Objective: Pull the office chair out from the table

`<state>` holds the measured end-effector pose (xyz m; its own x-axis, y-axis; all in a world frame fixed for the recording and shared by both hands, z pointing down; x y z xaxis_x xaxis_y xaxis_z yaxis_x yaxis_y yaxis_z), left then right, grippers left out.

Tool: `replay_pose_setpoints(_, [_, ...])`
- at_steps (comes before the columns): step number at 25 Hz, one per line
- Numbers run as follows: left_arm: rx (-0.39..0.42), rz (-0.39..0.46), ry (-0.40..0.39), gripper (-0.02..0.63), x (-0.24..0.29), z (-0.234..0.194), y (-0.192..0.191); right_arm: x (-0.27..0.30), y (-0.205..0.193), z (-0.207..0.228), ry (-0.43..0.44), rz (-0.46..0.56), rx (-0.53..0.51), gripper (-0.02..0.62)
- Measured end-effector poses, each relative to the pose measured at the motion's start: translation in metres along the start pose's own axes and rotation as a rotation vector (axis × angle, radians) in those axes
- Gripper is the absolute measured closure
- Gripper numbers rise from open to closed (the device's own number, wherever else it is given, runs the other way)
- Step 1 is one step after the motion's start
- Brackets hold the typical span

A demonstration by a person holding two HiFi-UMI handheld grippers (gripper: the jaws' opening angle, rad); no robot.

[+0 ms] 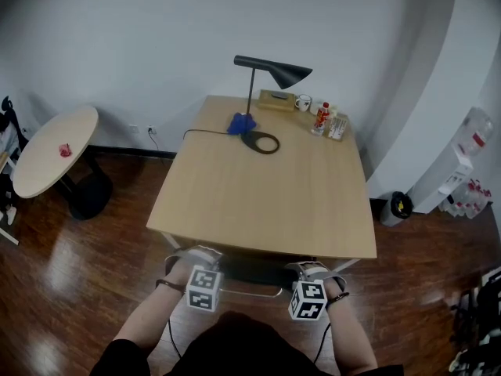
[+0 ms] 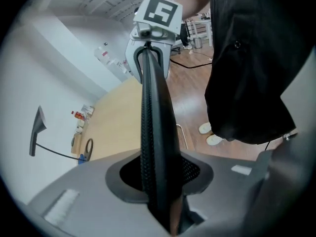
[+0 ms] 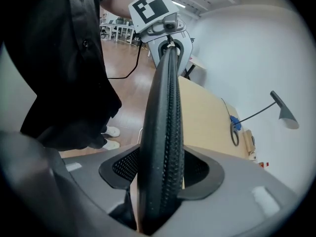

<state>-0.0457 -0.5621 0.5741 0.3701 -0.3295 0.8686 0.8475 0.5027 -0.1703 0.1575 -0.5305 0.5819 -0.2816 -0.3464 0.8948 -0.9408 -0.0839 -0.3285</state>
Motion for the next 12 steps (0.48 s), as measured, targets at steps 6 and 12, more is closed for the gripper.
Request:
replay_pose_setpoints(6, [0.031,-0.058,-0.025,0.504,0.0063,0.003,-0.0002,0.0024,0.0,-0.0008,0.011,-0.029,0.01,0.37])
replay_pose_setpoints(12, [0.056,-0.073,-0.031,0.525,0.0084,0.0053,-0.0009,0.0036,0.0,0.0001,0.011,-0.035,0.004,0.379])
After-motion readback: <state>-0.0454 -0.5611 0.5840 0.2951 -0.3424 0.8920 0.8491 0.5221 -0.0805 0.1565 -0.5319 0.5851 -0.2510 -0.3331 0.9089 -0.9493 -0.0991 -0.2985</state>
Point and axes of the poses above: the fingertips, and each gripper's own axes: x forward along the fingers, z to its right, y out of its top, the point moved 9 cm from there along -x, backward along the fingers, and after that the axes turned 9 degrees about x, right-handed, at the moved point
